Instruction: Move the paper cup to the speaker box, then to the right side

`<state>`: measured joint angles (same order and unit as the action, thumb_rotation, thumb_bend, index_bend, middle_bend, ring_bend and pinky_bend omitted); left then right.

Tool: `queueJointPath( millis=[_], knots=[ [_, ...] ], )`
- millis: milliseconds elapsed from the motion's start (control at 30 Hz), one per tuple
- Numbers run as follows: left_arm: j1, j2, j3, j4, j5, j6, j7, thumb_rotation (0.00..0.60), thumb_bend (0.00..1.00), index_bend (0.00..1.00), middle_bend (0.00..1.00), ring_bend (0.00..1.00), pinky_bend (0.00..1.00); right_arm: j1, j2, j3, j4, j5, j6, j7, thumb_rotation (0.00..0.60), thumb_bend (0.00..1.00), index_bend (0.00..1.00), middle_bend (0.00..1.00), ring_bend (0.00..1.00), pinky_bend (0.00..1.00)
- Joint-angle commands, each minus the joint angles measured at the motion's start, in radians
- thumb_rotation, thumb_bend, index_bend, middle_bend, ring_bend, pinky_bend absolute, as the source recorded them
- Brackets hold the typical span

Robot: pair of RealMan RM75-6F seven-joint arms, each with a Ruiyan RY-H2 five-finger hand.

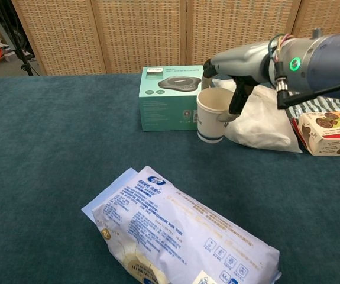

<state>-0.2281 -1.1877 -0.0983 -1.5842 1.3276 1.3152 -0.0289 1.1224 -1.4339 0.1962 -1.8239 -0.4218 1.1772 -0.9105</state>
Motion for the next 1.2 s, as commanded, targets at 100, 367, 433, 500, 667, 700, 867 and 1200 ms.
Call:
queueJointPath(
  millis=[100, 367, 433, 500, 667, 700, 867, 1200],
  knots=[
    [0.002, 0.003, -0.001, -0.003, 0.0, 0.0, 0.001, 0.6, 0.23, 0.0, 0.0, 0.0, 0.0, 0.0, 0.057, 0.014, -0.052, 0.006, 0.043, -0.028, 0.6, 0.35, 0.28, 0.0, 0.0, 0.0],
    [0.002, 0.005, 0.002, -0.007, 0.004, -0.003, 0.009, 0.6, 0.23, 0.0, 0.0, 0.0, 0.0, -0.017, 0.145, 0.02, -0.088, 0.022, 0.077, -0.043, 0.6, 0.35, 0.28, 0.0, 0.0, 0.0],
    [0.001, 0.004, 0.002, -0.007, 0.002, -0.005, 0.012, 0.6, 0.23, 0.0, 0.0, 0.0, 0.0, -0.025, 0.167, 0.02, -0.091, 0.028, 0.082, -0.04, 0.6, 0.35, 0.28, 0.0, 0.0, 0.0],
    [0.001, 0.003, 0.002, -0.007, 0.001, -0.007, 0.014, 0.6, 0.23, 0.0, 0.0, 0.0, 0.0, -0.034, 0.185, 0.017, -0.091, 0.031, 0.083, -0.036, 0.6, 0.35, 0.28, 0.0, 0.0, 0.0],
    [-0.002, -0.001, 0.004, -0.007, 0.002, -0.012, 0.024, 0.6, 0.23, 0.0, 0.0, 0.0, 0.0, -0.079, 0.23, -0.007, -0.082, 0.051, 0.078, -0.007, 0.6, 0.35, 0.28, 0.0, 0.0, 0.0],
    [-0.002, -0.002, 0.004, -0.007, 0.004, -0.011, 0.026, 0.6, 0.23, 0.0, 0.0, 0.0, 0.0, -0.088, 0.238, -0.013, -0.08, 0.05, 0.072, 0.001, 0.6, 0.35, 0.28, 0.0, 0.0, 0.0],
    [-0.002, -0.008, 0.008, -0.012, 0.011, -0.007, 0.044, 0.6, 0.23, 0.0, 0.0, 0.0, 0.0, -0.135, 0.258, -0.047, -0.059, 0.051, 0.049, 0.038, 0.6, 0.35, 0.28, 0.0, 0.0, 0.0],
    [-0.001, -0.006, 0.017, -0.023, 0.03, -0.006, 0.043, 0.6, 0.23, 0.0, 0.0, 0.0, 0.0, -0.233, 0.286, -0.087, -0.053, 0.021, 0.052, 0.127, 0.6, 0.35, 0.29, 0.0, 0.0, 0.0]
  ],
)
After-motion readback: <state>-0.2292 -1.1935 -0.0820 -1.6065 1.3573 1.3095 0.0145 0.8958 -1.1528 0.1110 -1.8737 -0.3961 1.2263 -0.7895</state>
